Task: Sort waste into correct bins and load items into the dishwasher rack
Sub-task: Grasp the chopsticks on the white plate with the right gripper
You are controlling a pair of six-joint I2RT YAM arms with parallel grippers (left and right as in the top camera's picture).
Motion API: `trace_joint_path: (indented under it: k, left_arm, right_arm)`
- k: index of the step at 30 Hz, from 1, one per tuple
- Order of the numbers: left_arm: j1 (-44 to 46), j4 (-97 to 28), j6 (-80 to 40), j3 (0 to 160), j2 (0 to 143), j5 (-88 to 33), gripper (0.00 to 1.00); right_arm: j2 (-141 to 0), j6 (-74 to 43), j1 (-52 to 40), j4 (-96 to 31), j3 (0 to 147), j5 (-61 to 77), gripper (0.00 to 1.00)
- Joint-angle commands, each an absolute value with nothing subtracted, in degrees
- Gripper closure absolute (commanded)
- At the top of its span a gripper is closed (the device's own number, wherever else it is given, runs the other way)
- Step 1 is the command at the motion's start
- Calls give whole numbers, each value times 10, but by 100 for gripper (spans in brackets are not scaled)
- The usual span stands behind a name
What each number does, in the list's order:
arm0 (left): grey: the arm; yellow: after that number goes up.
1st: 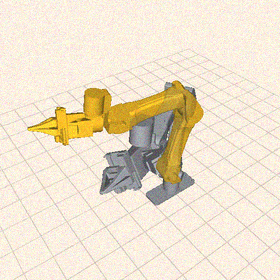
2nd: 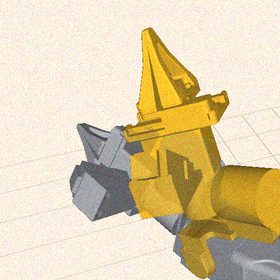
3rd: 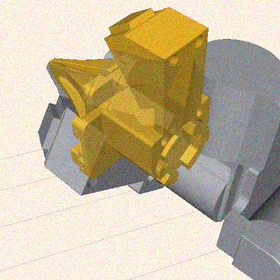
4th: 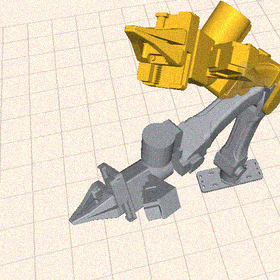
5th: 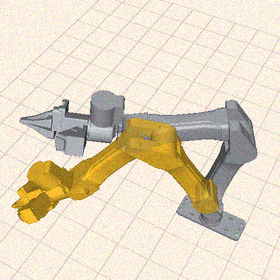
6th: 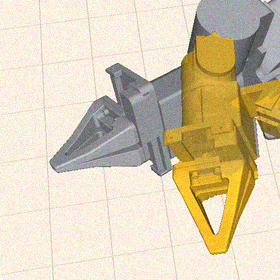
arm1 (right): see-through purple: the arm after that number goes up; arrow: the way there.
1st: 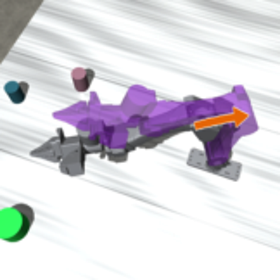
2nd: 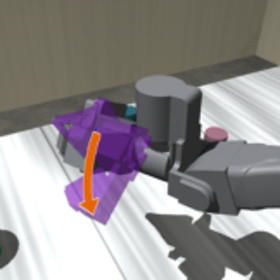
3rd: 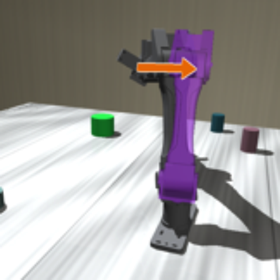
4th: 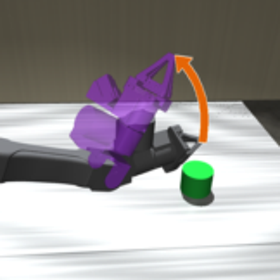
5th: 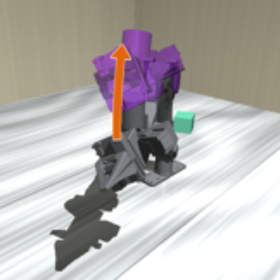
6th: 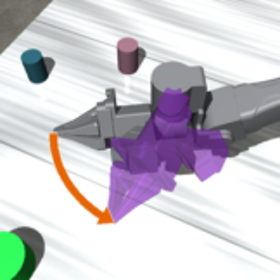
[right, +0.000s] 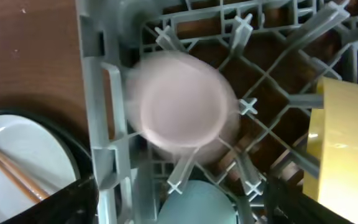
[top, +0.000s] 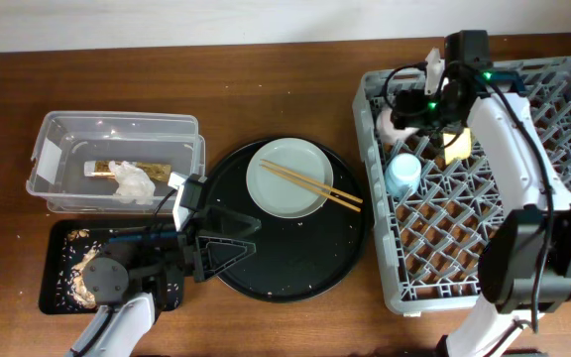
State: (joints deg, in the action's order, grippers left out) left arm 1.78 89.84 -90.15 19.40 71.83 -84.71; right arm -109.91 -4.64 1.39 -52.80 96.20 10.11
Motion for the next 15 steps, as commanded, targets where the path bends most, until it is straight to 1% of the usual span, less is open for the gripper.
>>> trace_joint_path:
  k: [1, 3, 5, 8, 10, 11, 13, 14, 15]
  left_arm:
    - [14, 908, -890, 199, 715, -854, 1]
    - [14, 908, -890, 199, 715, -854, 1]
    - [14, 908, -890, 199, 715, -854, 1]
    - [14, 908, -890, 199, 715, -854, 1]
    - [14, 908, -890, 199, 715, -854, 1]
    - [14, 908, -890, 199, 715, -854, 1]
    - [14, 908, -890, 199, 715, -854, 1]
    - [14, 908, -890, 199, 715, -854, 1]
    - [14, 908, -890, 199, 715, -854, 1]
  right_arm:
    - [-1097, -50, 11, -531, 975, 90, 2]
    - [-1075, -50, 11, -601, 1024, 97, 2]
    - [-1033, -48, -9, -720, 1075, 116, 2]
    - [-1001, -48, -98, -824, 1074, 118, 1]
    - [-1002, -50, -166, -838, 1047, 120, 1]
    - [-1005, -50, -206, -826, 1030, 120, 7]
    - [-1009, -50, -258, -787, 998, 117, 18]
    - [-1009, -50, -284, -749, 968, 89, 28]
    - [-1009, -50, -293, -719, 947, 60, 41]
